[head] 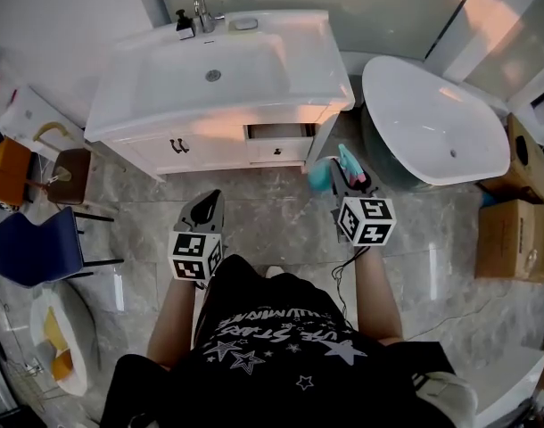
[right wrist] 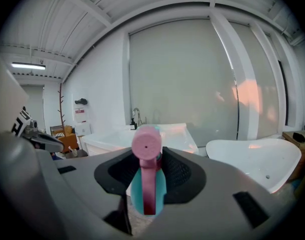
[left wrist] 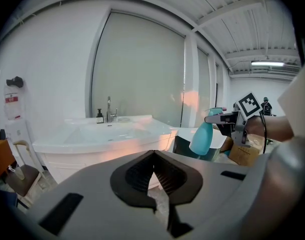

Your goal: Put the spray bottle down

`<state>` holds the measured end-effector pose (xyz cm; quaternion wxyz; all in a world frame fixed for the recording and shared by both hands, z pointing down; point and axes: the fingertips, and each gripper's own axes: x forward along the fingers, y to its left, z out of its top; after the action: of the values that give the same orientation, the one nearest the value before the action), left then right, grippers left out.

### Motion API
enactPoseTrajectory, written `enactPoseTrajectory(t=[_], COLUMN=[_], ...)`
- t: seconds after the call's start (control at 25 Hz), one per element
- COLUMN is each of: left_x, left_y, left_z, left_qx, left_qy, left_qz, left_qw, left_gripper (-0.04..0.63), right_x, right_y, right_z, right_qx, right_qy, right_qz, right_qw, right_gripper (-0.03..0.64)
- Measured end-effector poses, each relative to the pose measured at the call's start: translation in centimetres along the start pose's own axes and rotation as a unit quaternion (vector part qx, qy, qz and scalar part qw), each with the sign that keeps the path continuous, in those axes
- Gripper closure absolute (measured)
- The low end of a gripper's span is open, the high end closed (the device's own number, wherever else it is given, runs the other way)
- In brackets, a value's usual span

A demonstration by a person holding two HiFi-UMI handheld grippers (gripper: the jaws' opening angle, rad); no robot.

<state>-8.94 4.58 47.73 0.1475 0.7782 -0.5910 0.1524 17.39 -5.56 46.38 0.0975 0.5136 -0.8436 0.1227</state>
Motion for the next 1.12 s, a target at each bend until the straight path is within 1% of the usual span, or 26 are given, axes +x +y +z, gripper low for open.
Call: enactPoseTrajectory(t=[0.24, 0.48, 0.64, 0.76, 0.92, 1.12], left_x=[3.7, 9.5, 14.7, 18.8, 24.6, 30.7], left_y=[0.1, 1.0, 1.9, 3.4, 5.5, 7.9], left_z=[1.7, 4.2, 6.4, 8.3, 10.4, 13.3], left_qx=[0.006, 0.003, 0.002, 0.005, 0.000, 0.003], left_qy=[-0.005, -0.014, -0.020, -0.023, -0.013, -0.004], left_qz=[-0.009, -0.032, -0.054, -0.062, -0.074, -0.093], left_qw=[0.9999, 0.9994, 0.9983, 0.9978, 0.9972, 0.9957], left_gripper=[0.580, 0.580, 0.580, 0.580, 0.580, 0.580], right_x=[2.5, 6.8, 10.6, 14.2, 19.3, 25.6], right_y=[-2.3, -4.2, -6.3, -7.8, -10.0, -12.2], right_z=[0.8, 1.9, 3.3, 4.9, 6.6, 8.4], right_qx=[0.003, 0.001, -0.001, -0.001, 0.003, 0.009], right_qy=[-0.003, 0.001, 0.002, -0.001, 0.004, 0.012], right_qz=[-0.009, -0.020, -0.035, -0.043, -0.055, -0.068], right_qw=[1.000, 1.000, 0.999, 0.999, 0.998, 0.998], right_gripper=[0.463, 0.463, 0.465, 0.464, 0.465, 0.465])
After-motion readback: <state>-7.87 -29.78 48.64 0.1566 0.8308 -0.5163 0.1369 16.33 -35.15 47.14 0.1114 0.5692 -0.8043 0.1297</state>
